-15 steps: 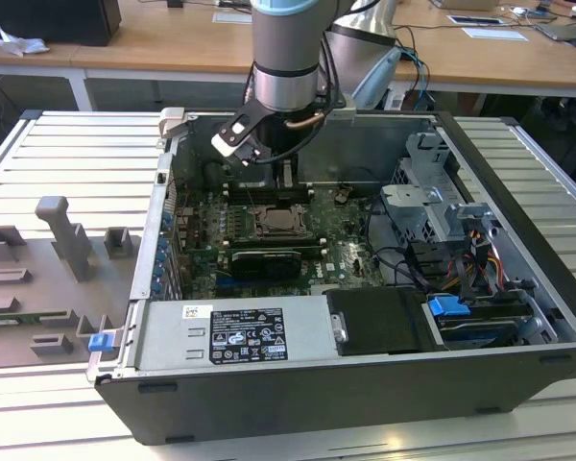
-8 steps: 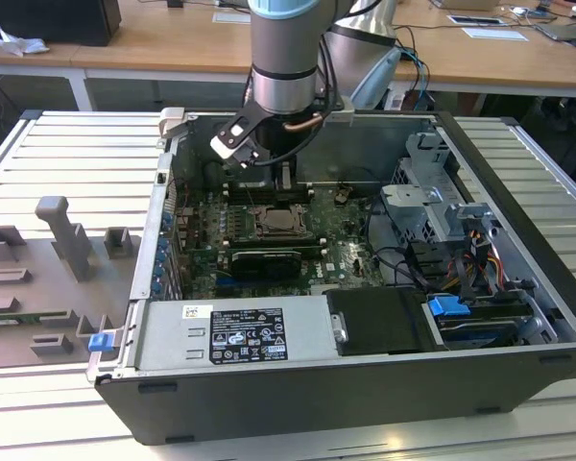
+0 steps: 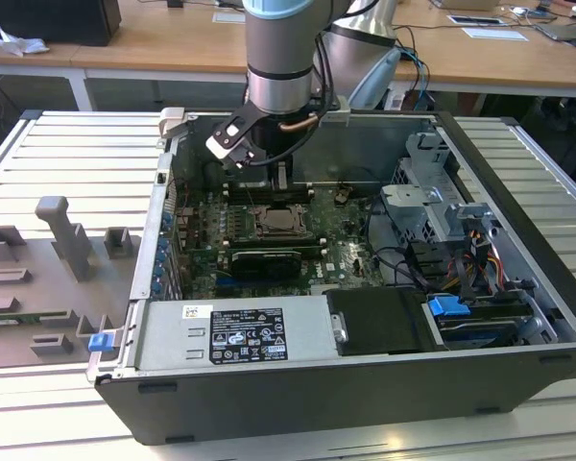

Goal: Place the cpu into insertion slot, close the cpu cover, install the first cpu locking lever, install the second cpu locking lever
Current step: 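Install the first cpu locking lever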

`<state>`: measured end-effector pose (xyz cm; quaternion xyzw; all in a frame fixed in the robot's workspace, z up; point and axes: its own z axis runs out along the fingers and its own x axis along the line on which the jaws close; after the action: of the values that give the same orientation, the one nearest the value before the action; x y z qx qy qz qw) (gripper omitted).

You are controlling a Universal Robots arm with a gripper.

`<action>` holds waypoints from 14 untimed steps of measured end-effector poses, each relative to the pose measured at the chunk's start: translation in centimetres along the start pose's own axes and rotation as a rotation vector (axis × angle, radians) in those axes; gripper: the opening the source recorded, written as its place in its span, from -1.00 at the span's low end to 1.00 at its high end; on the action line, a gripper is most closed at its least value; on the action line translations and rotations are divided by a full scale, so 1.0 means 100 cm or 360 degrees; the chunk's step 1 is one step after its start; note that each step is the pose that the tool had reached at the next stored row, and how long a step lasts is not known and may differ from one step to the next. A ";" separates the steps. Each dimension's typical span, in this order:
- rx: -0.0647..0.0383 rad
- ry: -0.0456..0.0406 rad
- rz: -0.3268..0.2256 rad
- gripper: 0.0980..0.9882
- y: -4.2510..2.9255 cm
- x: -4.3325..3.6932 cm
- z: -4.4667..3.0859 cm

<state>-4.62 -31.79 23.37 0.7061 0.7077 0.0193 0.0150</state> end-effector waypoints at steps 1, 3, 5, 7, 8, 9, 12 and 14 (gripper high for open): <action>0.0000 0.0000 0.0000 -0.98 -0.0008 0.0000 0.0000; 0.0000 0.0000 0.0000 -0.98 -0.0035 0.0000 -0.0002; 0.0000 0.0000 0.0000 -0.98 -0.0056 0.0000 -0.0003; 0.0000 0.0000 0.0000 -0.98 -0.0073 0.0000 -0.0014; 0.0001 0.0000 0.0000 -0.98 -0.0071 0.0000 -0.0053; 0.0001 0.0000 0.0000 -0.98 -0.0070 0.0001 -0.0076; 0.0005 0.0000 0.0000 -0.98 -0.0066 0.0001 -0.0174; 0.0007 0.0000 0.0000 -0.98 -0.0063 0.0002 -0.0230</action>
<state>-5.36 -31.79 25.63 0.7061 0.7078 0.0176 0.0134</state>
